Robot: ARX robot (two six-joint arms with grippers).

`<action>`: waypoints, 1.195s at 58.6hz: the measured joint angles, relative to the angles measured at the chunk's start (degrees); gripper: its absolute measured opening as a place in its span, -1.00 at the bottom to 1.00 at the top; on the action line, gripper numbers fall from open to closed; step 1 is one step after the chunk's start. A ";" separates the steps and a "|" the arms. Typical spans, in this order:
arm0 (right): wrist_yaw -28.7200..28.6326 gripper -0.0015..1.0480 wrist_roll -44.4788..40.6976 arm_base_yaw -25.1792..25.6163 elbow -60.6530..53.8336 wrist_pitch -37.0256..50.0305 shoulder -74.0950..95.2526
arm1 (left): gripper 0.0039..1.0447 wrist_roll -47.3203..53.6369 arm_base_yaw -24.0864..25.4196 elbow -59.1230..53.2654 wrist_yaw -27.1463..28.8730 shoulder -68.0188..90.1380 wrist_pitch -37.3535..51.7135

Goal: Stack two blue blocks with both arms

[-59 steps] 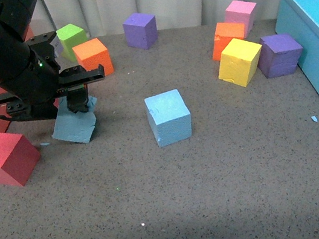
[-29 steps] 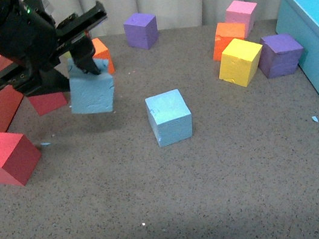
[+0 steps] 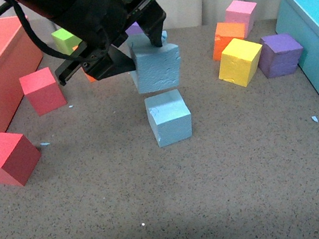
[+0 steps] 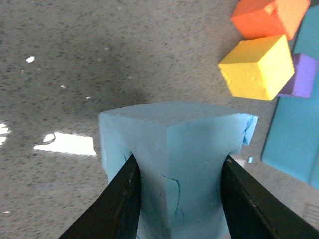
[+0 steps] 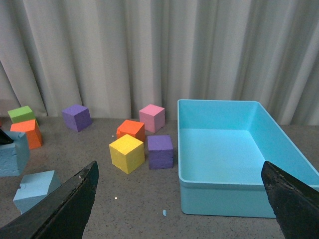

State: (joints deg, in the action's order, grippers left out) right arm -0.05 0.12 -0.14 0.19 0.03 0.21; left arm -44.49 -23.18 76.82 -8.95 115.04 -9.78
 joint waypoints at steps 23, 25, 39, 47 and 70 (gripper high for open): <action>0.00 0.82 0.00 0.00 0.00 0.00 0.00 | -0.31 -8.63 -2.91 -6.64 2.34 -0.52 7.02; 0.00 0.82 0.00 0.00 0.00 0.00 0.00 | -0.31 -8.66 -3.02 -6.91 2.36 -0.59 7.15; 0.00 0.82 0.00 0.00 0.00 0.00 0.00 | -0.31 -8.61 -3.30 -8.15 2.56 -0.74 8.33; 0.00 0.82 0.00 0.00 0.00 0.00 0.00 | -0.31 -9.11 -3.30 -8.24 2.08 -0.66 9.25; 0.00 0.82 0.00 0.00 0.00 0.00 0.00 | -0.32 -9.20 -4.09 -8.26 2.82 1.22 9.18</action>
State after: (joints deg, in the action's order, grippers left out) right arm -0.05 0.12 -0.14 0.19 0.03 0.21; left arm -53.69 -27.27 68.55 -6.13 116.27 -0.60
